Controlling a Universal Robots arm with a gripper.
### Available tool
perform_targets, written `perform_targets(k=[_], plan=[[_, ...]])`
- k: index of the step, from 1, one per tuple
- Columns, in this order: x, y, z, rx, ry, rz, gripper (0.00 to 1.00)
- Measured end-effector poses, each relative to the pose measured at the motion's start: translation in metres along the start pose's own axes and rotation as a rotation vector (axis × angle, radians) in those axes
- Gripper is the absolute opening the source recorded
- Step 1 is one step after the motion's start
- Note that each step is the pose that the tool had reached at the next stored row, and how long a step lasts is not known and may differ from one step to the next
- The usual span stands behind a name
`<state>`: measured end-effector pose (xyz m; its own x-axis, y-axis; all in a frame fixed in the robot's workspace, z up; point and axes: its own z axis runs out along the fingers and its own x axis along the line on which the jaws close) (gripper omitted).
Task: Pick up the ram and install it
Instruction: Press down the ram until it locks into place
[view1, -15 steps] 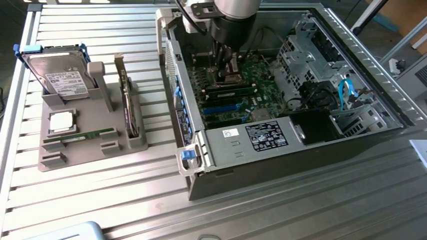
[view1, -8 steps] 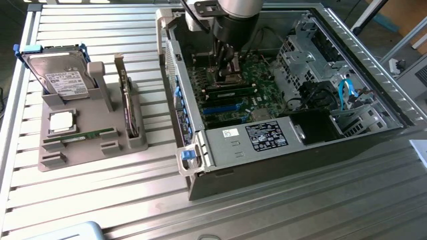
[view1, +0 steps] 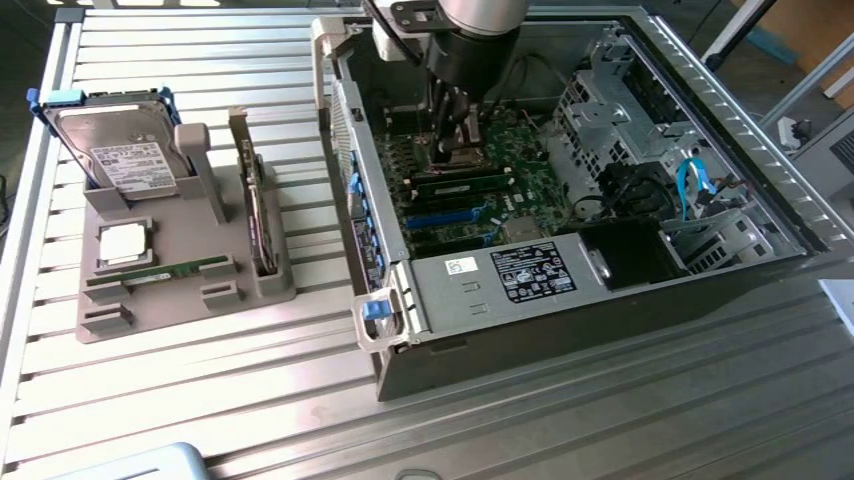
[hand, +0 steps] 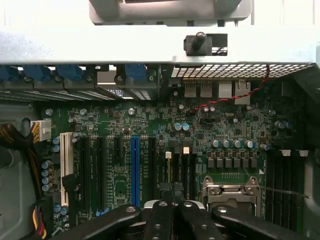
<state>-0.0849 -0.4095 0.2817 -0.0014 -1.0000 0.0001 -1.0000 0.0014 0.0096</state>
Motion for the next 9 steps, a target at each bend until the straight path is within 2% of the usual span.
perform_targets(k=[4, 6, 9], plan=[[0.000, 0.0000, -0.0090, -0.0007, -0.0002, 0.000, 0.10], [0.000, 0.0001, -0.0169, -0.0007, -0.0001, 0.000, 0.10], [0.000, 0.0001, -0.0190, -0.0006, -0.0004, 0.000, 0.10]])
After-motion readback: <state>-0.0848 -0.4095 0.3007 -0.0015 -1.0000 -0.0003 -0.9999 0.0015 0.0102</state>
